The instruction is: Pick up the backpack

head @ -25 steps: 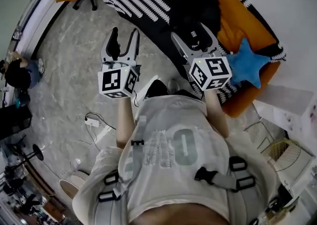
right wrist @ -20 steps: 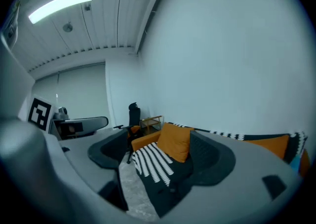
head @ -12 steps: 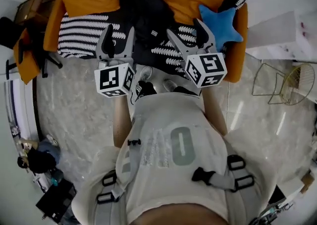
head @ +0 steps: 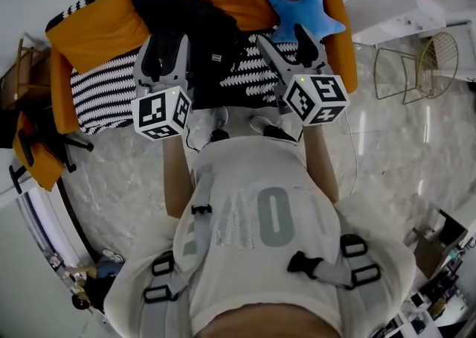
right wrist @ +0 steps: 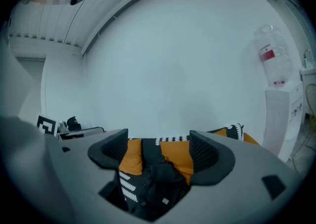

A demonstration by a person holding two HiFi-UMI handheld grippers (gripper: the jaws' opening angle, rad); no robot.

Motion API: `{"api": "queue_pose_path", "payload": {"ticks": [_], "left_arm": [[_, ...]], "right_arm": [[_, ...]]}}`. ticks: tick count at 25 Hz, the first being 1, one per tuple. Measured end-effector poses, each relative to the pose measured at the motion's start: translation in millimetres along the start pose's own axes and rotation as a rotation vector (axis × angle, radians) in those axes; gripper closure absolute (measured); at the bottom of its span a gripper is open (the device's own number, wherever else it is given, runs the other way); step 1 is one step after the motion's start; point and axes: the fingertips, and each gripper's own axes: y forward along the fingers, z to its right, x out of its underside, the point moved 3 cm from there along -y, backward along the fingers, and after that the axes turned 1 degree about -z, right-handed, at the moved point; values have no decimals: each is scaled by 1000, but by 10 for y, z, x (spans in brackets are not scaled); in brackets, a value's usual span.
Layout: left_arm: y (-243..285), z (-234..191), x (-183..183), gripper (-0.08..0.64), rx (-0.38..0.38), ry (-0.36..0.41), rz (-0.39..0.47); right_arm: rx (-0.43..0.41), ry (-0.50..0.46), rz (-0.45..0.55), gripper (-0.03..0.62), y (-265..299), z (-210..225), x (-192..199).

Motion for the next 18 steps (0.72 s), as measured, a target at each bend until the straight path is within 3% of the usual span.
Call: {"api": "queue_pose_path", "payload": {"ticks": [3, 9, 13, 18], "left_arm": [[41, -115, 55, 307, 16, -25, -13], [134, -254, 131, 295, 27, 5, -36], [234, -362, 267, 293, 32, -48, -58], [486, -638, 672, 213, 29, -57, -156]], "right_arm": [[16, 86, 14, 216, 19, -3, 62], [44, 130, 13, 223, 126, -36, 190], [31, 225, 15, 232, 254, 7, 261], [19, 278, -34, 229, 619, 75, 438]]}}
